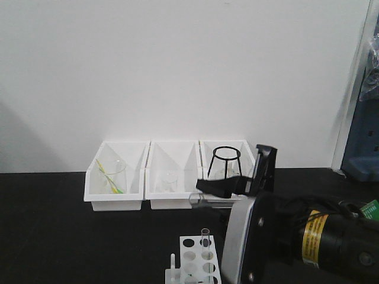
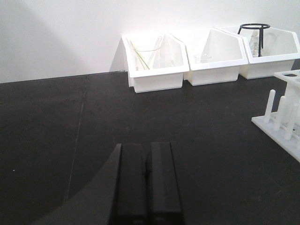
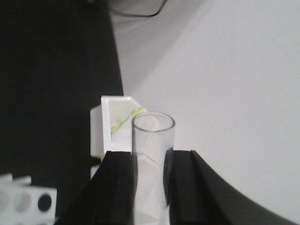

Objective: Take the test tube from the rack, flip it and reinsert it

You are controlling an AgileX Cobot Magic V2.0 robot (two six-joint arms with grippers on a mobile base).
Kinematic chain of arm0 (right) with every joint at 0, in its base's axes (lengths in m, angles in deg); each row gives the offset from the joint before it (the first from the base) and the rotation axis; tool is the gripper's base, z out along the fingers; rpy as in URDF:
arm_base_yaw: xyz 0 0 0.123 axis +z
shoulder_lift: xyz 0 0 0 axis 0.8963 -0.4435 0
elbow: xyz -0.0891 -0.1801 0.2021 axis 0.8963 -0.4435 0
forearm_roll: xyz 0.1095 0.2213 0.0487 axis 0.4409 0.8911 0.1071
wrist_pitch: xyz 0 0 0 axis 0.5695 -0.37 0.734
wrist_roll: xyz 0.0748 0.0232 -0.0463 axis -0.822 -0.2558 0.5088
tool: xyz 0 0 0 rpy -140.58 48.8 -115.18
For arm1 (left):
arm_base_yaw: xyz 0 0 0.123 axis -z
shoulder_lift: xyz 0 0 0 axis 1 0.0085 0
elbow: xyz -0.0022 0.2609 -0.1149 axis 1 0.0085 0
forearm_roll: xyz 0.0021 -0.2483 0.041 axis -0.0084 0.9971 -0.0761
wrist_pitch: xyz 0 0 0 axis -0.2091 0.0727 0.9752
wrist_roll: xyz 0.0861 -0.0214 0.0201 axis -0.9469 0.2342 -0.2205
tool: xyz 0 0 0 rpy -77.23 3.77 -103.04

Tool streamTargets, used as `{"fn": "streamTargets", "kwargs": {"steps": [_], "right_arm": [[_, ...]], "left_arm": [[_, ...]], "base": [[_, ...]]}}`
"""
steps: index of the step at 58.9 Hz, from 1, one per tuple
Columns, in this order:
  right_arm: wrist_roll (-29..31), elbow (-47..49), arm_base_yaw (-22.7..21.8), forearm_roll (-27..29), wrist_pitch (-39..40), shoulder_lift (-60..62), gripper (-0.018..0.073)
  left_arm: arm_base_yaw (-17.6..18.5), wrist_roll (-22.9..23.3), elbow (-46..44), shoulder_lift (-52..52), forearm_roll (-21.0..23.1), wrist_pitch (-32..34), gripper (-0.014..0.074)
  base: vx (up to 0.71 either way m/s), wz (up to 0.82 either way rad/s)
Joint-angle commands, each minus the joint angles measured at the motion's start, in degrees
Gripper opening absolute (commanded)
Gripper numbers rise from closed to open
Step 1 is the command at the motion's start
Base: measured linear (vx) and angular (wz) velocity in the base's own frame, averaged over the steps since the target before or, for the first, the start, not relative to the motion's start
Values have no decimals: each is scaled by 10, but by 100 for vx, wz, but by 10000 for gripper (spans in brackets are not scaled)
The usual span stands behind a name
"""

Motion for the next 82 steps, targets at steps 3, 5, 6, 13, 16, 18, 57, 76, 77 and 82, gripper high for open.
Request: {"fn": "streamTargets", "kwargs": {"steps": [3,5,6,13,16,18,57,76,77,82], "right_arm": [[27,20,-1,-57,-36,20,-11],[9,20,-1,-42,-43,20,-11],[-5,20,-1,-23,-46,20,-11],[-146,20,-1,146,-48,20,-11],[-213,20,-1,239,-48,20,-11],[-258,20,-1,304,-48,20,-11],[-241,-83,-1,439,282,-70,-11],[-245,-83,-1,433,298,-106,-11],[-246,-83,-1,431,299,-108,-11],[-248,-83,-1,408,305,-118,-11]], "left_arm": [[0,5,-2,-4,3,47,-6],[0,5,-2,-4,3,47,-6],[0,5,-2,-4,3,47,-6],[0,5,-2,-4,3,47,-6],[0,5,-2,-4,3,47,-6],[0,5,-2,-4,3,47,-6],[0,5,-2,-4,3,47,-6],[0,5,-2,-4,3,47,-6],[0,5,-2,-4,3,47,-6],[0,5,-2,-4,3,47,-6]], "base": [[0,0],[0,0],[0,0],[0,0],[0,0],[0,0],[0,0],[0,0],[0,0],[0,0]]}}
